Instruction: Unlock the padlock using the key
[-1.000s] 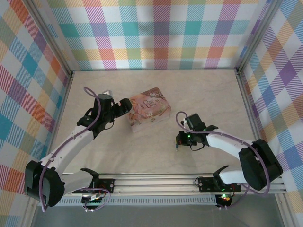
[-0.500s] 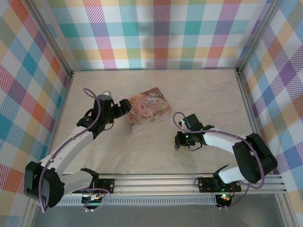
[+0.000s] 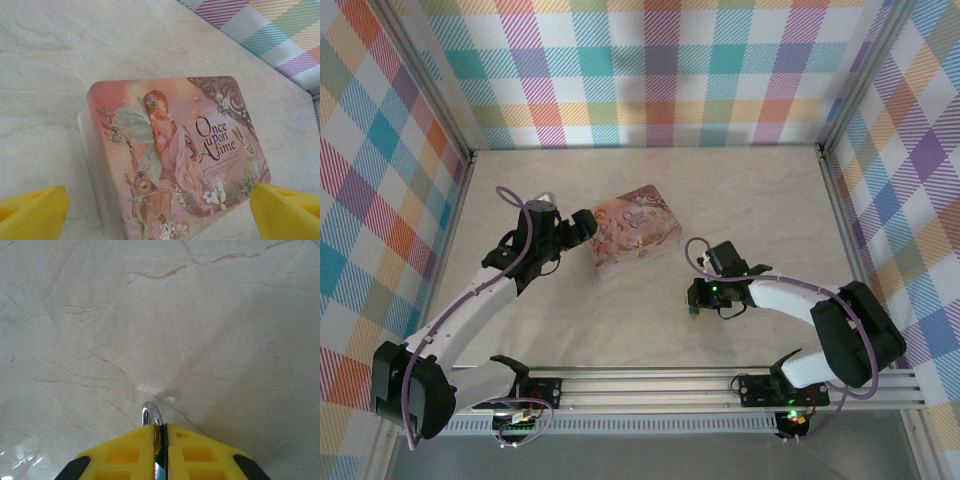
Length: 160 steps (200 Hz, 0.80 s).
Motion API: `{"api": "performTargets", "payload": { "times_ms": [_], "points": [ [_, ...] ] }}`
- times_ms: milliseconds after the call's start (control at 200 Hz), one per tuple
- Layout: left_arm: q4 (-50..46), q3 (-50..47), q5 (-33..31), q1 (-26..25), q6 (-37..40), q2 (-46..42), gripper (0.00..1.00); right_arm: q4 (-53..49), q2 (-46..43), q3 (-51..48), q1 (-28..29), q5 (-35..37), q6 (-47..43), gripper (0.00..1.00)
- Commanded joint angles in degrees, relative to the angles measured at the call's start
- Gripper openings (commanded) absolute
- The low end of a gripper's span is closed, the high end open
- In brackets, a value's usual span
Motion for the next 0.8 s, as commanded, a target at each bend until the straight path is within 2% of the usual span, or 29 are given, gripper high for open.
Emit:
{"api": "performTargets", "payload": {
  "times_ms": [0,125,325,435,620,795],
  "points": [
    [-1.30,-0.90,-1.17,0.62,0.83,-1.60,0.93,-1.25,-1.94,1.65,0.29,1.07,-1.51,0.13],
    [-1.53,-0.81,-1.61,0.62,0.80,-1.89,0.93,-3.35,-3.66,2.78,0.30,2.94,-2.92,0.15],
    [-1.78,-0.77,-2.20,0.62,0.89,-2.30,0.93,-5.66,-6.44,4.10,0.20,5.71,-4.60,0.27],
    [-1.72,-0.52,-2.91,0.71,1.32,-2.60,0.94,-7.05,-7.99,5.03,0.20,7.41,-5.77,0.30],
    [-5.91,1.18,-7.14,1.30,2.84,-3.87,1.00,-8.14,-12.97,7.23,0.11,13.27,-9.02,0.40],
    [-5.60,2.22,-13.49,3.49,6.54,-6.29,1.00,-3.73,-18.54,7.40,-1.32,20.85,-14.05,0.54]
  ]
}}
